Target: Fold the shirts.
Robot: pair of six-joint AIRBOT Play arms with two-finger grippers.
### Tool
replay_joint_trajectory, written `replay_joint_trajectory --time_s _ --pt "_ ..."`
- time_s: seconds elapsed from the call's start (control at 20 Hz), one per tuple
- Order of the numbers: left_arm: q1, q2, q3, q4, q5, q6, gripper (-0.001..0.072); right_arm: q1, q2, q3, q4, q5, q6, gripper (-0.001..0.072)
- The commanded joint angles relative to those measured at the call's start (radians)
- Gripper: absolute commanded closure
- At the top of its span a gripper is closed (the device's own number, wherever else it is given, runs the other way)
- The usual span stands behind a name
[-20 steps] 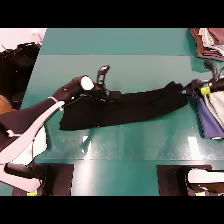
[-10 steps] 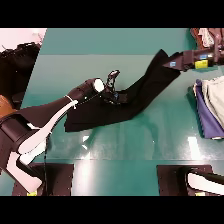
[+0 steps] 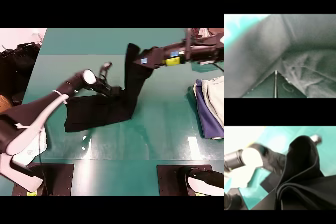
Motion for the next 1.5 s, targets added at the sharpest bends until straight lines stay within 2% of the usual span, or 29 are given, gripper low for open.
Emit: replay_joint_trajectory --time_s 0.0,0.15,0.2,0.25,0.35,0.4,0.45,0.5,0.7,0.9,0.95,1.0,1.05,1.2,1.3,1.45 --pt "0.156 0.161 0.003 0.187 -0.099 0.001 0.0682 0.178 -0.048 0.002 0.001 -0.151 0.000 0.0697" --pt "0.315 0.338 0.003 0.309 -0.163 0.001 0.0682 0.385 -0.173 0.003 0.033 -0.354 -0.027 0.0696" --pt "0.359 0.390 0.003 0.332 -0.174 0.001 0.0682 0.443 -0.220 0.005 0.072 -0.415 -0.072 0.0694" --pt "0.394 0.431 0.003 0.340 -0.182 0.002 0.0682 0.493 -0.270 0.019 0.108 -0.452 -0.130 0.0629" --pt "0.447 0.496 0.003 0.343 -0.187 0.012 0.0682 0.552 -0.360 0.092 0.092 -0.444 -0.151 0.0222" --pt "0.466 0.518 0.003 0.344 -0.192 0.019 0.0682 0.558 -0.394 0.131 0.094 -0.399 -0.152 0.0182" --pt "0.477 0.531 0.003 0.343 -0.198 0.028 0.0682 0.547 -0.419 0.169 0.091 -0.328 -0.151 0.0195" --pt "0.481 0.540 0.003 0.344 -0.210 0.028 0.0681 0.525 -0.428 0.189 0.076 -0.262 -0.134 0.0283" --pt "0.481 0.543 0.002 0.345 -0.266 0.039 0.0682 0.373 -0.351 0.083 -0.130 -0.115 -0.036 0.0293" --pt "0.481 0.543 0.002 0.343 -0.285 0.039 0.0682 0.137 -0.193 -0.222 -0.248 -0.112 0.066 0.0293" --pt "0.481 0.542 0.002 0.341 -0.286 0.039 0.0682 0.073 -0.163 -0.301 -0.240 -0.130 0.066 0.0276" --pt "0.481 0.542 0.002 0.336 -0.285 0.039 0.0682 0.018 -0.148 -0.363 -0.235 -0.140 0.066 0.0103" --pt "0.481 0.542 0.002 0.329 -0.285 0.039 0.0681 -0.028 -0.145 -0.407 -0.214 -0.140 0.066 -0.0006" --pt "0.480 0.542 0.002 0.312 -0.284 0.039 0.0682 -0.114 -0.196 -0.480 -0.090 -0.129 0.056 0.0032" --pt "0.480 0.541 0.002 0.311 -0.282 0.039 0.0682 -0.105 -0.257 -0.483 -0.031 -0.130 0.023 0.0062" --pt "0.480 0.539 0.002 0.311 -0.283 0.039 0.0682 -0.055 -0.353 -0.483 0.107 -0.136 -0.027 0.0068"
